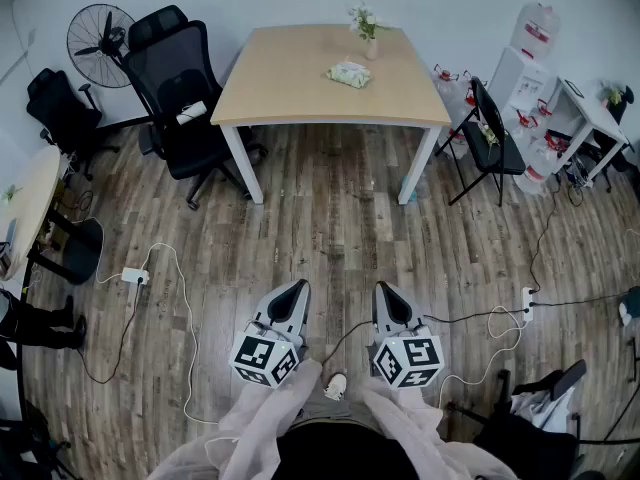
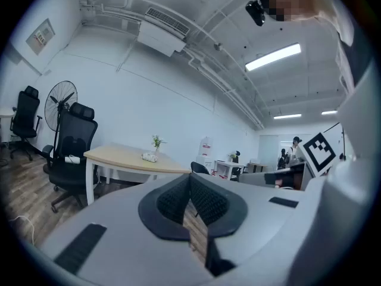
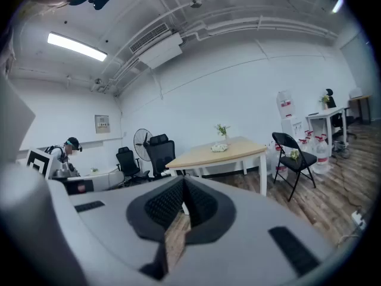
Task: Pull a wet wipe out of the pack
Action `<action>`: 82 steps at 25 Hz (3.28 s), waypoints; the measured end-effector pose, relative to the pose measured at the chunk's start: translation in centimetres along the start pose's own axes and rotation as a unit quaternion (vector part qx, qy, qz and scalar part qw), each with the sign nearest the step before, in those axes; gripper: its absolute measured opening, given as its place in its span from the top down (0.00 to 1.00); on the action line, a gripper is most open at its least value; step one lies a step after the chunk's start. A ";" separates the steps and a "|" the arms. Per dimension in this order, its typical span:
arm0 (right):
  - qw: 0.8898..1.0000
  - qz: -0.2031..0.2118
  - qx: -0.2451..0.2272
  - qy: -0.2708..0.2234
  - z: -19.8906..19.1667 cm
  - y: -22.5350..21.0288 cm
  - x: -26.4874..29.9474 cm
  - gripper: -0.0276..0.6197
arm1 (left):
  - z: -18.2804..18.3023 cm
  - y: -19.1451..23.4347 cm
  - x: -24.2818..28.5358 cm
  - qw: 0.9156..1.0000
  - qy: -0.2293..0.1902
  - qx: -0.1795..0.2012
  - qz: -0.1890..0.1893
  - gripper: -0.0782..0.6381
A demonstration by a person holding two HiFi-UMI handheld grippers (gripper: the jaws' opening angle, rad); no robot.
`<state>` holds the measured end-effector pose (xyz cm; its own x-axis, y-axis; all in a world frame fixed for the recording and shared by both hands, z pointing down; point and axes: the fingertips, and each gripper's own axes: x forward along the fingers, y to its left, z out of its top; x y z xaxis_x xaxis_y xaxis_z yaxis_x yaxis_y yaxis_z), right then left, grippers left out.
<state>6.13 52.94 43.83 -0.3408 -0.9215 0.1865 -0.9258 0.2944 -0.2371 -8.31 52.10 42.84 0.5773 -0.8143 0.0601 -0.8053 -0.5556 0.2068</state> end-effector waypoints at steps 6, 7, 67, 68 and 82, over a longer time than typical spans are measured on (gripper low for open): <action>1.000 -0.010 0.008 -0.005 -0.3 0.6 -2.2 0.94 | -0.6 -1.5 -2.2 1.000 0.004 -0.003 0.007 0.87; 1.000 -0.012 0.009 -0.005 -0.4 0.7 -2.4 0.94 | -0.6 -1.6 -2.4 1.000 0.004 -0.005 0.010 0.88; 0.999 -0.041 0.009 0.001 6.6 -4.5 24.9 0.94 | 4.6 17.2 20.0 0.999 0.041 0.016 -0.007 0.88; 0.999 -0.040 0.009 0.001 6.7 -4.4 25.5 0.94 | 4.7 17.7 20.3 0.999 0.042 0.018 -0.008 0.88; 0.999 -0.043 0.018 0.015 6.7 -4.1 29.5 0.94 | 4.9 20.9 22.7 0.998 0.055 0.017 -0.017 0.88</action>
<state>0.99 22.89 43.94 -0.2651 -0.9348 0.2364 -0.9457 0.2044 -0.2526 -12.68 21.22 43.69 0.6135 -0.7729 0.1619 -0.7886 -0.5888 0.1773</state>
